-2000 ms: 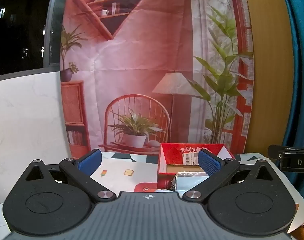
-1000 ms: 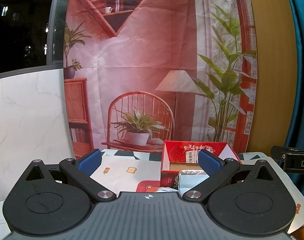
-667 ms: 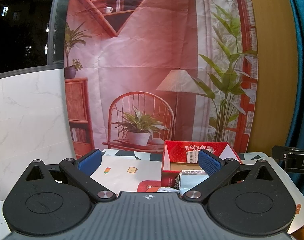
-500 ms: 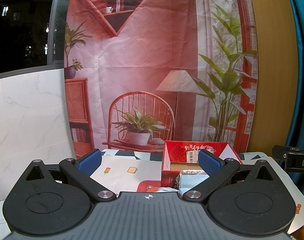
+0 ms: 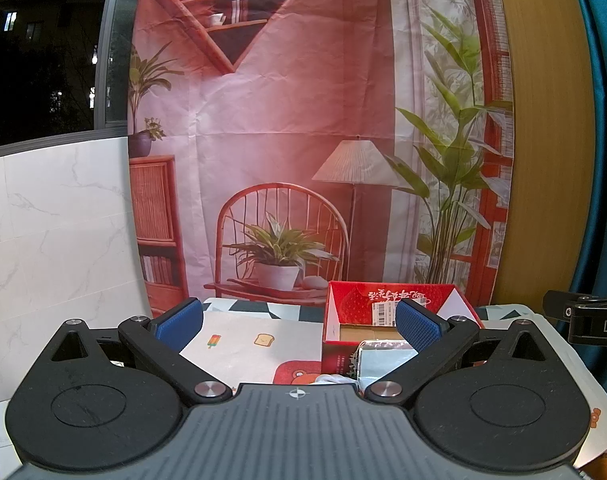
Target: Organize soft objects
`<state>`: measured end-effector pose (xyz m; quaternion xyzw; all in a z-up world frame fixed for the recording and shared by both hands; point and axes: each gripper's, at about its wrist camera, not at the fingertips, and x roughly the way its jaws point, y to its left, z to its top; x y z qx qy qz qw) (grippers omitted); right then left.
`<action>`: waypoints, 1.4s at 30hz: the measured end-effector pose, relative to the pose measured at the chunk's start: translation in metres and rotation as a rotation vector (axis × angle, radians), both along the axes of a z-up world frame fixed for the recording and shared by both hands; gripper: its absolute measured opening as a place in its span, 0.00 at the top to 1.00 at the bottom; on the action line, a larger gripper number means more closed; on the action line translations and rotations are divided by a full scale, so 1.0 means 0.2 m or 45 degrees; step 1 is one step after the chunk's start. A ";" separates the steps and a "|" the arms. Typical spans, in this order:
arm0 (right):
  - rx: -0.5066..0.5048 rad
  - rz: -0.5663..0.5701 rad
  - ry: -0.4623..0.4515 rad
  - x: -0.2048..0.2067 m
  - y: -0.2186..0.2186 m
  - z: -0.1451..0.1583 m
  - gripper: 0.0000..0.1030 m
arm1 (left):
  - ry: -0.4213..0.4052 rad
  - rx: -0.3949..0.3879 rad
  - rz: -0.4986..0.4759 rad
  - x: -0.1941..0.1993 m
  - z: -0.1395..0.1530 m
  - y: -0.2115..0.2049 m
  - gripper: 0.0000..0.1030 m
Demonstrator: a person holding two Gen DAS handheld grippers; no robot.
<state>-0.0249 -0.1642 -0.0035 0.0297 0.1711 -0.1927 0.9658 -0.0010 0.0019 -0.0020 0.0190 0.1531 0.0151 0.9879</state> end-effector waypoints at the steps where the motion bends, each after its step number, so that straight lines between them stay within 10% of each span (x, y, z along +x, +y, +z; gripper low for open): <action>1: 0.000 0.000 0.000 0.00 0.00 0.00 0.00 | 0.001 0.000 0.000 0.00 0.00 0.00 0.00; 42: 0.011 0.003 -0.003 0.01 0.02 -0.02 0.00 | 0.034 0.005 0.008 0.02 -0.03 -0.01 0.00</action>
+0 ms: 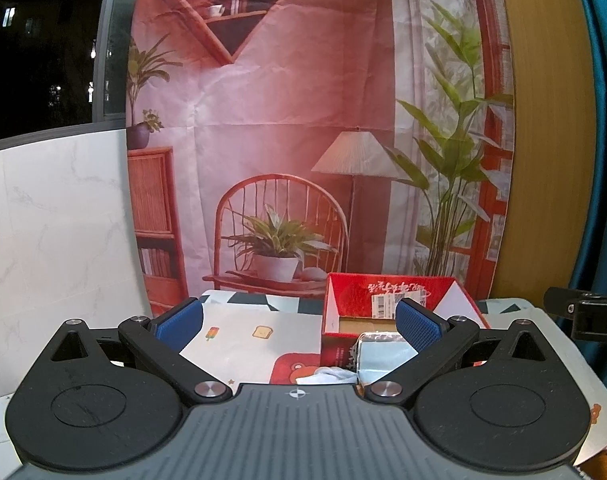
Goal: Organize soft objects
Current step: 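Lower both grippers onto the blue-and-white cotton pad bag and close them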
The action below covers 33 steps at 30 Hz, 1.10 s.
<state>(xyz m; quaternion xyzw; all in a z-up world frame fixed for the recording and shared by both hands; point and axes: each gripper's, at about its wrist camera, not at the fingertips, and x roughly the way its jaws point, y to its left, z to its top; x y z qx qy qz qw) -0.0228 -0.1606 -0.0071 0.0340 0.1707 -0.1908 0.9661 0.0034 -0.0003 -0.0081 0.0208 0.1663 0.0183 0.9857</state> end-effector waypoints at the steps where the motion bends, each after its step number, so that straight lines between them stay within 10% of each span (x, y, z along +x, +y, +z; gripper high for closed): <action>1: 0.009 0.006 -0.005 0.01 0.01 0.01 0.00 | 0.001 0.004 0.005 0.01 -0.01 0.00 0.00; 13: 0.218 0.096 -0.101 0.14 -0.19 -0.35 0.00 | 0.151 -0.027 0.073 0.28 -0.26 0.11 0.00; 28: 0.226 0.084 0.162 0.40 -0.25 -0.77 0.00 | 0.337 -0.152 -0.057 0.58 -0.65 0.13 0.01; 33: 0.252 0.133 0.187 0.45 -0.28 -0.84 0.15 | 0.391 -0.169 -0.106 0.67 -0.74 0.09 0.10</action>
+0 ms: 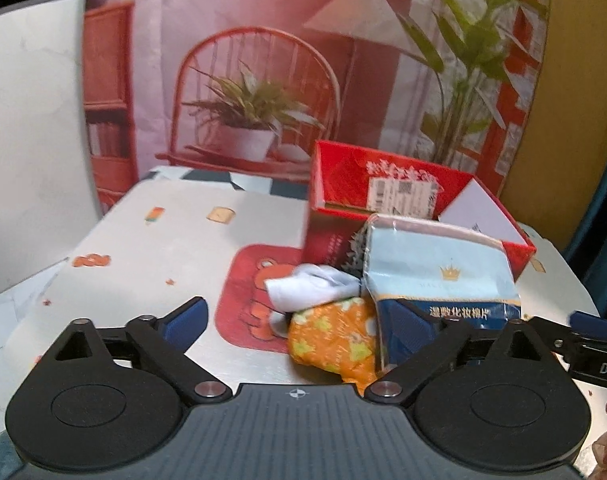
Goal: Organize soft objects
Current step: 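Lower both grippers onto the blue-and-white cotton pad bag and close them, then lift the cotton pad bag with both grippers and carry it into the red box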
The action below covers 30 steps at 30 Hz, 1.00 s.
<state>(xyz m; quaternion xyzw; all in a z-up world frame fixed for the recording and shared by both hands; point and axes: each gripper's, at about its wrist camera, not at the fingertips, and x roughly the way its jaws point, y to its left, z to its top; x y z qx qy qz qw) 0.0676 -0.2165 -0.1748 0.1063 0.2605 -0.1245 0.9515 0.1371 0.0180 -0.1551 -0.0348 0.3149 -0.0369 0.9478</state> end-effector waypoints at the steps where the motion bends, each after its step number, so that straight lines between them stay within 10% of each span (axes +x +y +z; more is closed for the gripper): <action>1: 0.012 0.016 0.006 0.02 -0.02 -0.01 0.18 | 0.012 0.004 -0.012 0.01 -0.02 -0.01 0.13; 9: 0.086 0.096 0.065 0.13 -0.05 -0.11 0.42 | 0.125 -0.071 -0.150 0.16 -0.13 -0.10 0.43; 30: 0.135 0.200 0.137 0.30 -0.12 -0.16 0.64 | 0.326 -0.366 -0.423 0.44 -0.33 -0.21 0.50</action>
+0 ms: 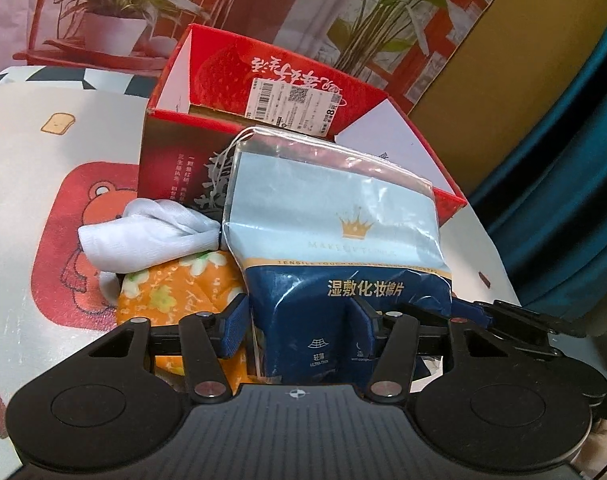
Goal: Organize soft objects
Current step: 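Lift the cotton pad bag with both grippers and carry it into the red box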
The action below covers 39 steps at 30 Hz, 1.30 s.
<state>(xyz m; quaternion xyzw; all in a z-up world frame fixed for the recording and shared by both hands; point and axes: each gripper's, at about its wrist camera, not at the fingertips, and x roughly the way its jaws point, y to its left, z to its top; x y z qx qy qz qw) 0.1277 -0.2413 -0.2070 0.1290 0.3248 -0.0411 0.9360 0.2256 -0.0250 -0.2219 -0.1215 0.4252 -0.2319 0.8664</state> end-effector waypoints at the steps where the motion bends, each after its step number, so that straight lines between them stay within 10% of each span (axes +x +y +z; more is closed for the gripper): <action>1: 0.004 0.003 0.002 0.00 0.00 0.00 0.65 | -0.004 0.008 -0.003 0.00 0.00 0.00 0.50; 24: -0.165 0.132 -0.263 0.24 -0.12 0.55 0.66 | -0.344 -0.045 0.040 0.22 0.55 -0.02 0.56; 32: -0.198 0.135 -0.172 0.61 -0.28 0.51 0.66 | -0.221 -0.041 0.044 0.61 0.45 -0.10 0.56; 39: -0.152 0.088 -0.012 0.84 -0.42 0.28 0.66 | 0.085 -0.028 -0.023 0.93 0.18 -0.20 0.56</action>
